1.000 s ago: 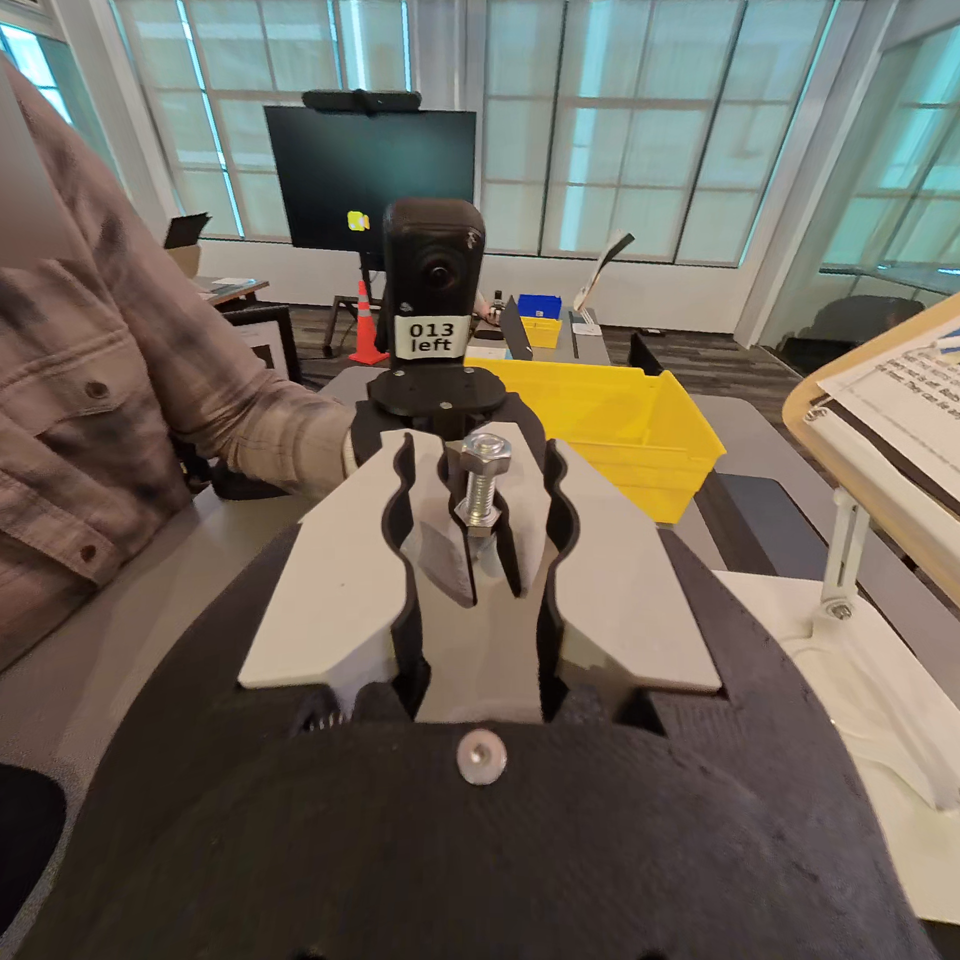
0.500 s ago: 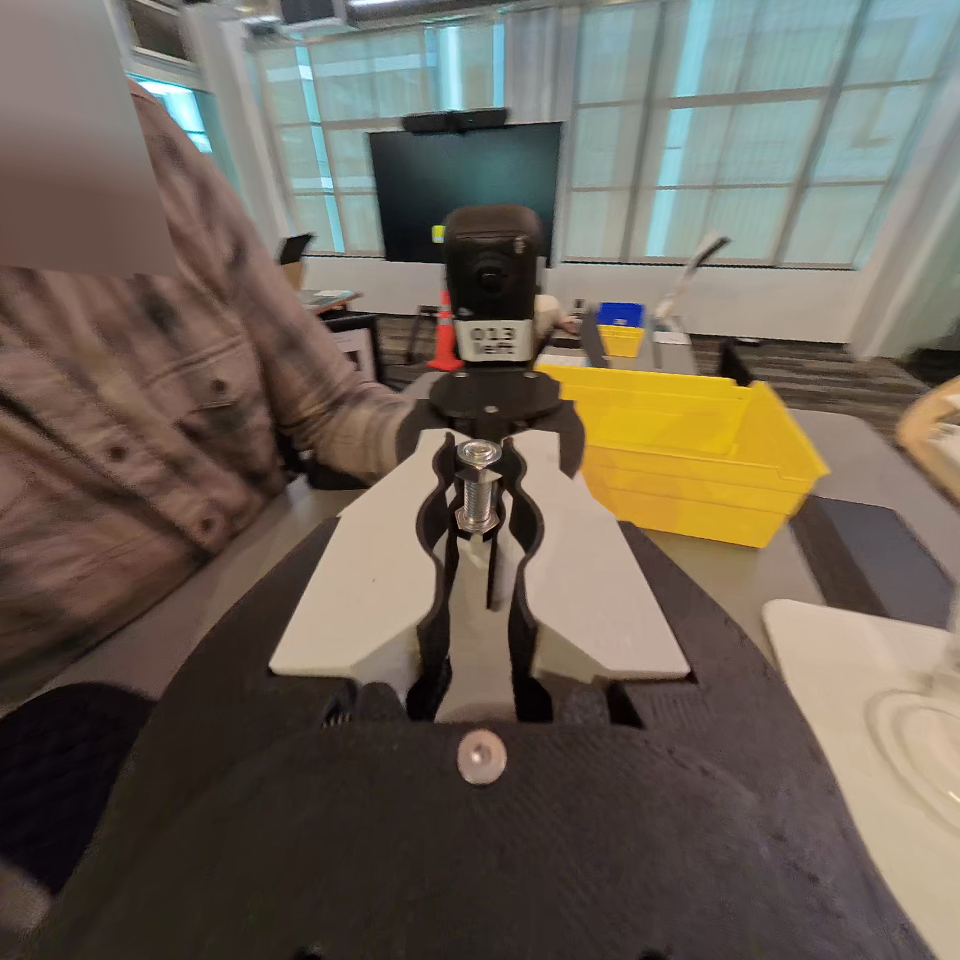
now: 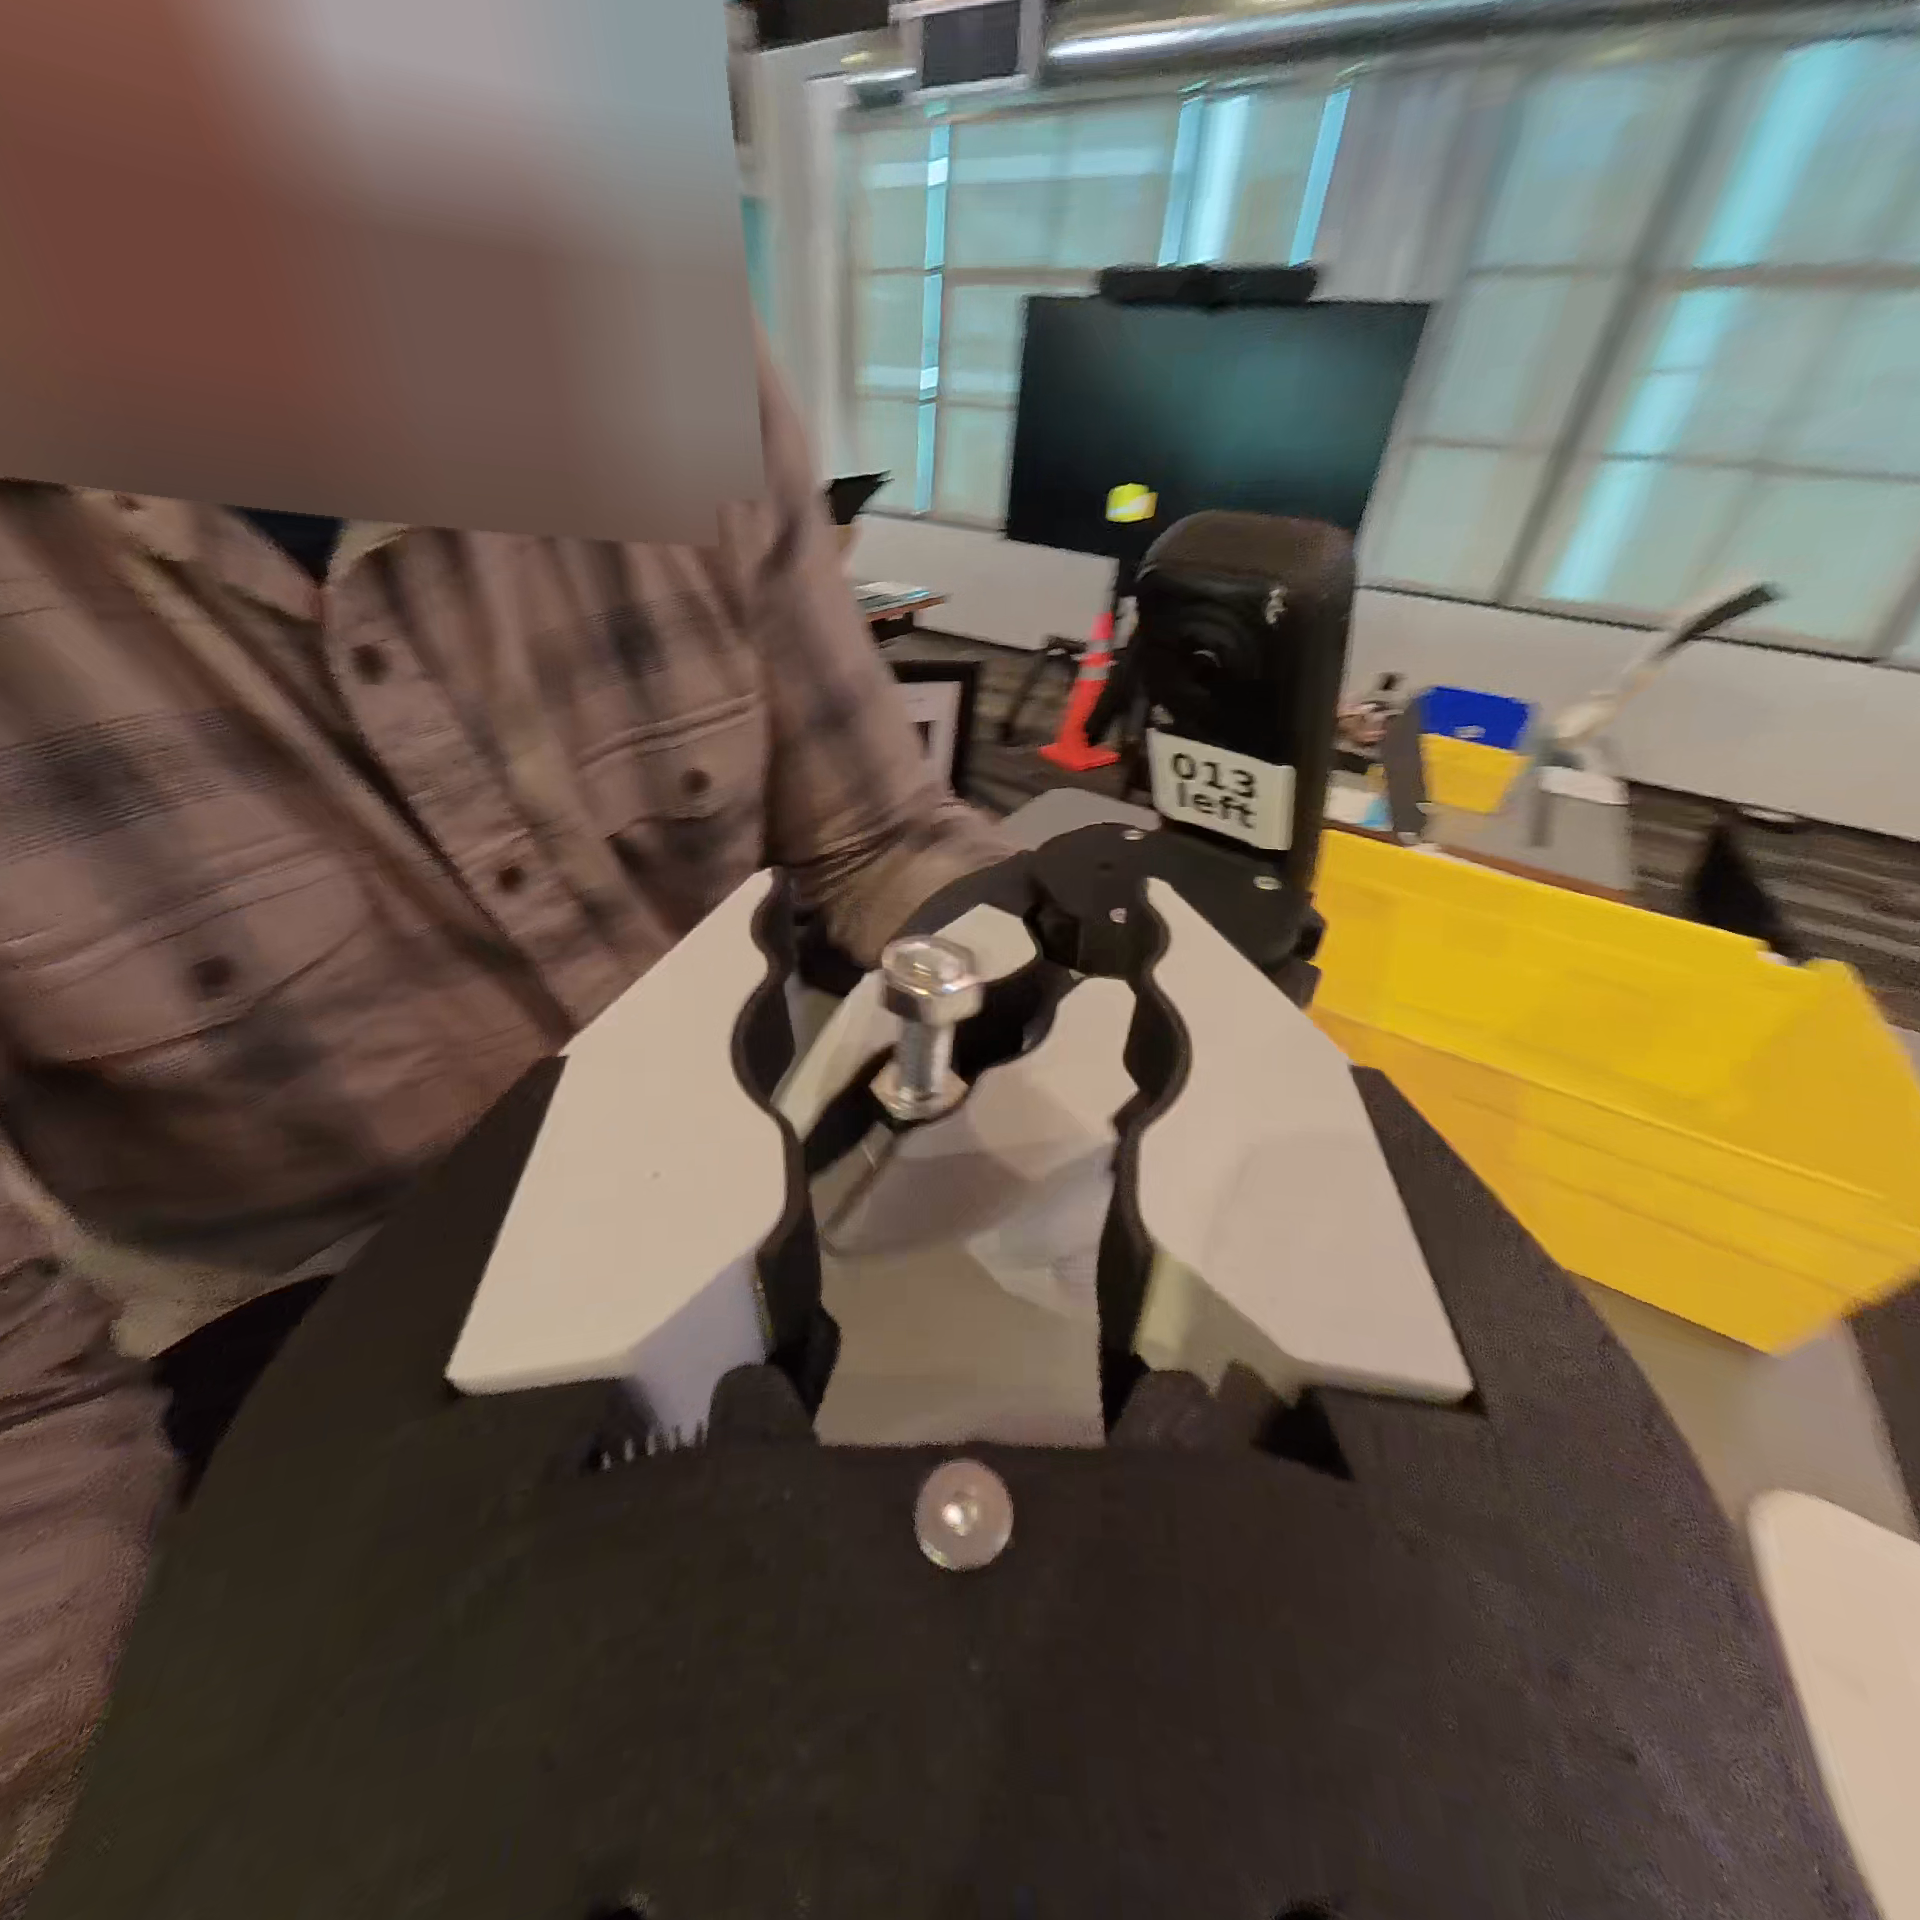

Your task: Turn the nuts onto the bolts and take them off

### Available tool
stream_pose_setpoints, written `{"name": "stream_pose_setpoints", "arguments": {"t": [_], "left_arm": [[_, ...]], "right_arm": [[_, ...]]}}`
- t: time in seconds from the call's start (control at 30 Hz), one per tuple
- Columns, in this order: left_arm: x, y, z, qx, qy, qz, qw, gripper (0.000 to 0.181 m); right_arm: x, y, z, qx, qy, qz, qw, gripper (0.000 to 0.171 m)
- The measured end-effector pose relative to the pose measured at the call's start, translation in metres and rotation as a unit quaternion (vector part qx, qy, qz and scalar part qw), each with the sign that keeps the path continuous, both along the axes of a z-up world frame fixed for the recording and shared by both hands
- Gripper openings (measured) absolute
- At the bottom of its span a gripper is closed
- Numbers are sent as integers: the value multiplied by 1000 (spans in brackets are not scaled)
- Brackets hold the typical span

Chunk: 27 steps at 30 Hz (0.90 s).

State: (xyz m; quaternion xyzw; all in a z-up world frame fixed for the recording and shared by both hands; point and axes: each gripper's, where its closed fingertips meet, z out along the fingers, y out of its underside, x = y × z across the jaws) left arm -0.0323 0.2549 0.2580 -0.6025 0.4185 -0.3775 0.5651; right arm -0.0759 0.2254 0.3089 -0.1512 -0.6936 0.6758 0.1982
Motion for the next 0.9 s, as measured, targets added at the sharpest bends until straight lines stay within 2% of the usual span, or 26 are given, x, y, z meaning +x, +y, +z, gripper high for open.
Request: {"name": "stream_pose_setpoints", "arguments": {"t": [0.07,0.2,0.3,0.47,0.6,0.7,0.9], "left_arm": [[-20,26,1,-8,-14,77,997,15],[-55,62,-8,-8,-10,204,979,15],[-69,75,-14,-14,-10,256,966,15],[-92,90,-20,-4,11,344,939,15],[-101,95,-22,-2,15,376,926,15],[-102,95,-23,-1,17,379,925,15],[-90,89,-21,2,19,341,940,15]], "right_arm": [[-12,19,6,-14,15,-60,998,65],[-43,55,-7,3,-4,-178,984,63],[-62,73,-15,-2,-14,-233,972,57],[-78,82,-30,12,-38,-266,963,51],[-86,87,-31,5,-39,-287,957,35],[-87,86,-33,8,-38,-282,959,16],[-78,79,-31,11,-33,-255,966,16]]}}
